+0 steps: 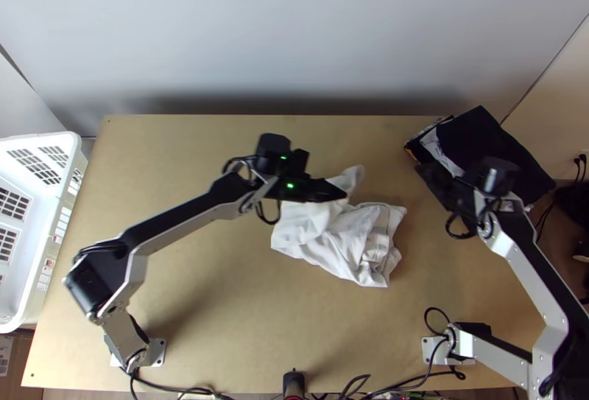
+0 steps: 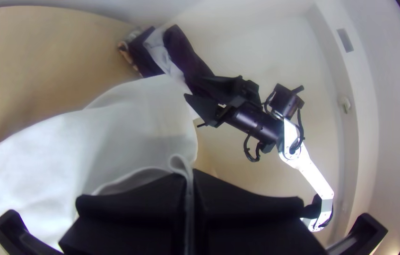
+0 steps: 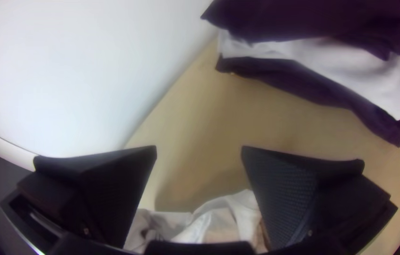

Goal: Fold the t-shirt

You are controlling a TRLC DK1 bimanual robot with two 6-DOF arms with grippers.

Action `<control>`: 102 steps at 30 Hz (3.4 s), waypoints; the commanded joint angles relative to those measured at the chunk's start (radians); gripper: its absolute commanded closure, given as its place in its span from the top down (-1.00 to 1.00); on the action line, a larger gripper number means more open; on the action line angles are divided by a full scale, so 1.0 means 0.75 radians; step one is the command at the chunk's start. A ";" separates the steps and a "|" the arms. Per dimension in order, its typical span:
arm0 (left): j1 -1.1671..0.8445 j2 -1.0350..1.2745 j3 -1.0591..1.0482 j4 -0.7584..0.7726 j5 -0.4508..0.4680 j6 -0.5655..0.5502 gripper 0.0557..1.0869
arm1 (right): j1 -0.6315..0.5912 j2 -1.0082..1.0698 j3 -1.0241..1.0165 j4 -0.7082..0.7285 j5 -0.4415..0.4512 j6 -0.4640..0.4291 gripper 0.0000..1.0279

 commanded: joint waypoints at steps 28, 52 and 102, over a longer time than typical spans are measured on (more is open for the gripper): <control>-0.351 0.645 0.606 -0.121 0.039 -0.040 0.91 | -0.202 -0.227 -0.090 -0.048 0.027 0.000 0.62; 0.050 0.267 0.561 -0.628 -0.184 0.168 0.91 | 0.254 -0.100 -0.069 -0.032 0.027 0.176 0.62; 0.260 0.095 -0.058 -0.695 -0.216 0.254 0.91 | 0.661 0.057 0.342 -0.660 0.000 -0.092 0.84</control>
